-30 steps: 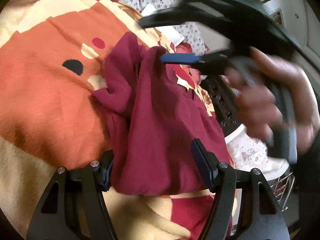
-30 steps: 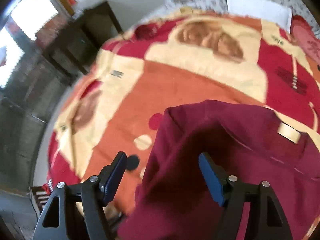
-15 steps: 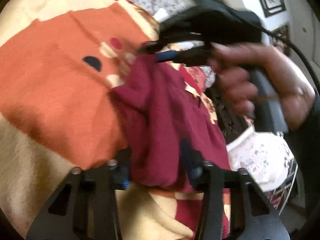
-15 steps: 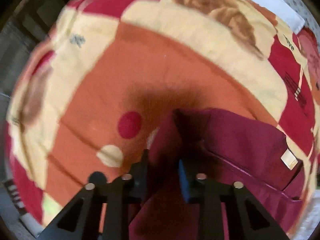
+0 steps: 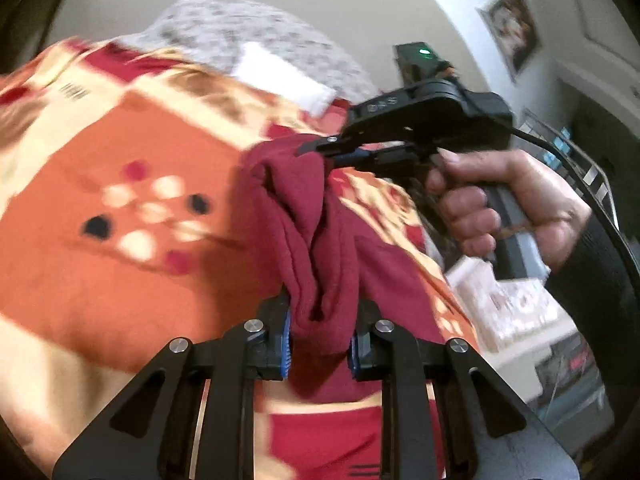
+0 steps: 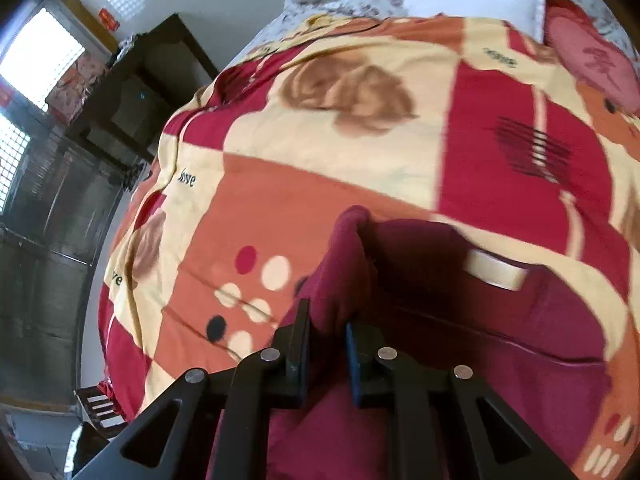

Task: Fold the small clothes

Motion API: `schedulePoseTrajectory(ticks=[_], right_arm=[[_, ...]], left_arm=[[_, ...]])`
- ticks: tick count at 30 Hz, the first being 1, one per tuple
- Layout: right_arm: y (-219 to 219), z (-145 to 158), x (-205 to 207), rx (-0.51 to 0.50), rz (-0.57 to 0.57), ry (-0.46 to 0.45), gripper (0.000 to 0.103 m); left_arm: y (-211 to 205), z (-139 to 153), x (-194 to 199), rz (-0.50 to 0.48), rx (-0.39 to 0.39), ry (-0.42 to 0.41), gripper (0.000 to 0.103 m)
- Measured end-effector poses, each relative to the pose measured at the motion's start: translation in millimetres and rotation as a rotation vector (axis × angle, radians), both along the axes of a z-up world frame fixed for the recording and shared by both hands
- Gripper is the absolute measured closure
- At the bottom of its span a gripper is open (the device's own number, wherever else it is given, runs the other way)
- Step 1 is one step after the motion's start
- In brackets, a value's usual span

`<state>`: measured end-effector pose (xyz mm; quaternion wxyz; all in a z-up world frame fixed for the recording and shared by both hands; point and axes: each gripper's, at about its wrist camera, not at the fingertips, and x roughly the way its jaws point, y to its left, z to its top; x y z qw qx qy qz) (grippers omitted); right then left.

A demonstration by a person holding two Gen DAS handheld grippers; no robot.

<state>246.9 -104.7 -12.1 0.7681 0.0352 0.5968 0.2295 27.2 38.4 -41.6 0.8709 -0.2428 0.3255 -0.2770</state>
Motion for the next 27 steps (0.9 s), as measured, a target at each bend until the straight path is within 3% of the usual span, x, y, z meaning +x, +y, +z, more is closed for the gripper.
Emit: schedulePoseTrajectory(ticks=[6, 13, 16, 20, 22, 23, 26, 27], right_arm=[[-93, 23, -8, -0.008, -0.046, -0.009, 0.089], [-171, 24, -25, -0.111, -0.064, -0.033, 0.091], [-193, 11, -30, -0.146, -0.063, -0.035, 0.091], [-213, -29, -36, -0.166, -0.080, -0.013, 0.091], [-222, -51, -38, -0.176, -0.110, -0.005, 0.090], [-226, -61, -40, -0.167, -0.132, -0.001, 0.087], [-242, -73, -48, -0.158, -0.246, -0.019, 0.061], [-248, -71, -52, -0.153, -0.279, -0.039, 0.059]], left_arm=[[-77, 28, 2, -0.191, 0.035, -0.057, 0.084], [-163, 16, 8, -0.325, 0.050, -0.016, 0.084], [-188, 4, 3, -0.352, 0.064, 0.016, 0.084], [-200, -21, 3, -0.365, 0.084, 0.090, 0.081], [-199, -27, -2, -0.384, 0.088, 0.100, 0.073], [-199, -27, -3, -0.397, 0.087, 0.102, 0.071], [-197, -25, -12, -0.440, 0.104, 0.113, 0.071], [-193, -24, -15, -0.461, 0.104, 0.125, 0.071]])
